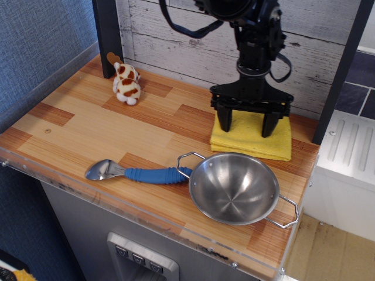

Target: PICK UPTHE TOWEL PUT ON THE ANOTHER SIDE OF THE TABLE

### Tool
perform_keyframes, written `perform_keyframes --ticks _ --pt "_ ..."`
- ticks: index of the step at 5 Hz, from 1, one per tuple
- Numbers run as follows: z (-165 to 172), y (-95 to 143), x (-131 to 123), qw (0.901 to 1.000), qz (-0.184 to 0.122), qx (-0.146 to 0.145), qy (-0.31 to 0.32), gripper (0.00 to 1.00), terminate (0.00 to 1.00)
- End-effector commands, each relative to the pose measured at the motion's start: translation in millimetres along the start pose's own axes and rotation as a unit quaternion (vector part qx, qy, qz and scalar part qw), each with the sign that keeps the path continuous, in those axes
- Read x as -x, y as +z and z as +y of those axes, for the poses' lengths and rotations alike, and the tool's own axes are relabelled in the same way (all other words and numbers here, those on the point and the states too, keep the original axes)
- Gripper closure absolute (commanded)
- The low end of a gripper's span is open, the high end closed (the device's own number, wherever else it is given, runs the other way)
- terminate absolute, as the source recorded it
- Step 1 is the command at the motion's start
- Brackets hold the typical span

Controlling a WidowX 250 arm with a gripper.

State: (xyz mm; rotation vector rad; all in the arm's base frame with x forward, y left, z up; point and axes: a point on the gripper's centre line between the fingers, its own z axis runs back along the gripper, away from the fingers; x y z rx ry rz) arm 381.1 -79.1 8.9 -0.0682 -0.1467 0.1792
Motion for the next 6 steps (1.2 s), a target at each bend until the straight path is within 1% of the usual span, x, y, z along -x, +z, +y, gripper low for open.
perform_keyframes --ticks 1,2,3,4,5,6 --pt "3 13 17 0.9996 -0.012 -0.015 0.02 0.0 0.0" --pt "9 28 11 0.9989 -0.032 -0.012 0.03 0.0 0.0" --pt "2 53 -8 0.9984 -0.045 0.011 0.031 0.0 0.0" --pt "9 81 -14 0.9959 -0.07 0.012 0.056 0.0 0.0" --pt "18 111 -9 0.9927 -0.099 0.016 0.068 0.0 0.0" --pt "25 136 -3 0.99 -0.117 0.016 0.077 0.0 0.0"
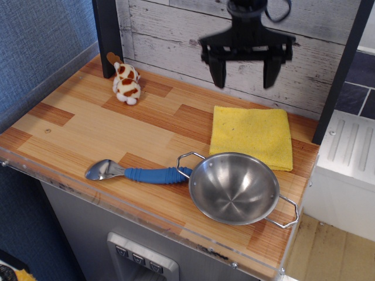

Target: PICK UPTHE TOWEL PUT ON THE ANOTHER SIDE OF THE TABLE

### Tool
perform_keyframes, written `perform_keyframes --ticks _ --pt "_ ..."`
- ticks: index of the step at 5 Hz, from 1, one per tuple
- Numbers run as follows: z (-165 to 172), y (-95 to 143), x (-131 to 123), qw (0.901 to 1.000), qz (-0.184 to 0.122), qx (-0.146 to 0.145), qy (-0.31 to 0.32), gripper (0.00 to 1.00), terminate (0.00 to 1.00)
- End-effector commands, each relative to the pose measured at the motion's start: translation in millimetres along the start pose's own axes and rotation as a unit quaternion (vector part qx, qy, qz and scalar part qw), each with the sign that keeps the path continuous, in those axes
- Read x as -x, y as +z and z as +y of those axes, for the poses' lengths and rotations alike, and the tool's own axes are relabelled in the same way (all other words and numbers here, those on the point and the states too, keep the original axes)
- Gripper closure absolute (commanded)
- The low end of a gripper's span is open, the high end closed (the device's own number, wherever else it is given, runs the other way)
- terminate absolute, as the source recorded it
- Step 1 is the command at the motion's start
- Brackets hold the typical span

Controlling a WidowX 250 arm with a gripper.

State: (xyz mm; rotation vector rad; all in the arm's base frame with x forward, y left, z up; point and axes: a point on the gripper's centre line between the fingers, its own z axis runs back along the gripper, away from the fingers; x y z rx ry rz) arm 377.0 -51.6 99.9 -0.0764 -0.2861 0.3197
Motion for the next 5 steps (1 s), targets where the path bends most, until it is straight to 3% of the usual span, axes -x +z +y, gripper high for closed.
perform_keyframes --ticks 1,4,5 --pt "14.1 65.2 8.5 0.9984 -0.049 0.003 0.028 0.0 0.0" --pt "14.1 65.2 8.5 0.9984 -0.049 0.003 0.028 0.0 0.0" --pt "14.1 65.2 8.5 0.9984 -0.049 0.003 0.028 0.0 1.0"
